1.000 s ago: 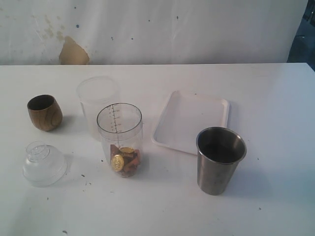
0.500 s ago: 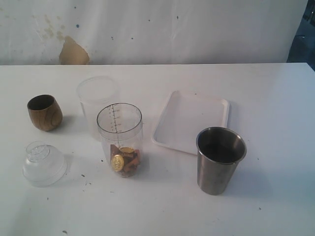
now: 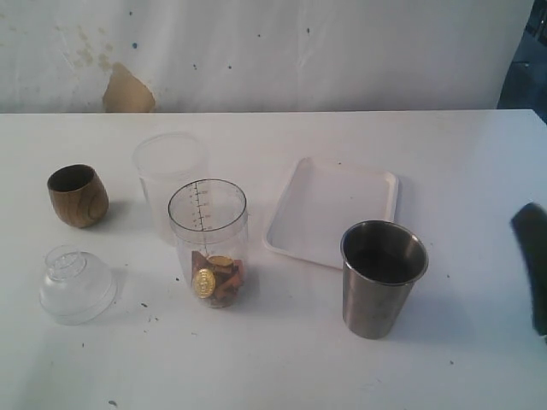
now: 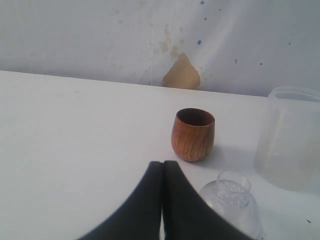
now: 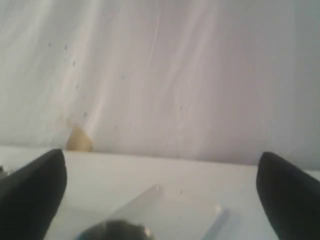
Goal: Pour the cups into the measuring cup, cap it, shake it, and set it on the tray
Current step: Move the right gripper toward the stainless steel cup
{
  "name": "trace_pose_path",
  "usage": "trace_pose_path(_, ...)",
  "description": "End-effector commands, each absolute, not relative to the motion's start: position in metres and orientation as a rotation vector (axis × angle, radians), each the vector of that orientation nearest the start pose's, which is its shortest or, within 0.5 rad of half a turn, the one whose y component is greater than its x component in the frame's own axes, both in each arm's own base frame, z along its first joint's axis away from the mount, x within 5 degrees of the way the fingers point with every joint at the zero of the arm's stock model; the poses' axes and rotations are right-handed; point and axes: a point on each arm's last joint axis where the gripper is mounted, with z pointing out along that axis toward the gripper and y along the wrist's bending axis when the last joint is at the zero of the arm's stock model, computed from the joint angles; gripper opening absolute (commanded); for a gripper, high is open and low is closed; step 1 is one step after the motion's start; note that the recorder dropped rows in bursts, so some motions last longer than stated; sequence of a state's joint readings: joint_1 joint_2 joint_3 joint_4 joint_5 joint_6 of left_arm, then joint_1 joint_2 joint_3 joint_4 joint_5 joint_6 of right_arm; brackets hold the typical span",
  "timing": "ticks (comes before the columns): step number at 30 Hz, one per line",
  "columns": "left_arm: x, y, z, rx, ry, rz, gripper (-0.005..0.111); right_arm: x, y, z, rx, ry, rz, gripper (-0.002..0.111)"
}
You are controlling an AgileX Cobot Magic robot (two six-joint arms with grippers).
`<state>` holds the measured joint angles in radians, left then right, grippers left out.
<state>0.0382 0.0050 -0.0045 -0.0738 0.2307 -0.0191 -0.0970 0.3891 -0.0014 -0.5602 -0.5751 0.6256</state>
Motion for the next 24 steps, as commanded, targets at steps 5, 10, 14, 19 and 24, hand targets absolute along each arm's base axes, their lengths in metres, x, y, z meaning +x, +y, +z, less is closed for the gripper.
trace_pose_path(5,0.056,0.001,0.192,-0.098,1.712,-0.056,0.000,0.125,0.035,0.196,-0.309,1.615,0.390,0.096)
trace_pose_path(10,0.056,0.001,0.192,-0.098,1.712,-0.056,0.000,0.143,0.039,0.166,-0.435,1.716,0.409,0.096)
trace_pose_path(14,0.056,0.001,0.192,-0.098,1.712,-0.056,0.000,0.150,0.040,0.149,-0.499,1.757,0.416,0.096)
trace_pose_path(19,0.056,0.001,0.192,-0.097,1.713,-0.054,0.000,0.160,0.040,0.137,-0.505,1.802,0.449,0.096)
trace_pose_path(24,0.056,0.001,0.192,-0.097,1.713,-0.054,0.000,0.174,0.043,0.130,-0.558,1.788,0.486,0.096)
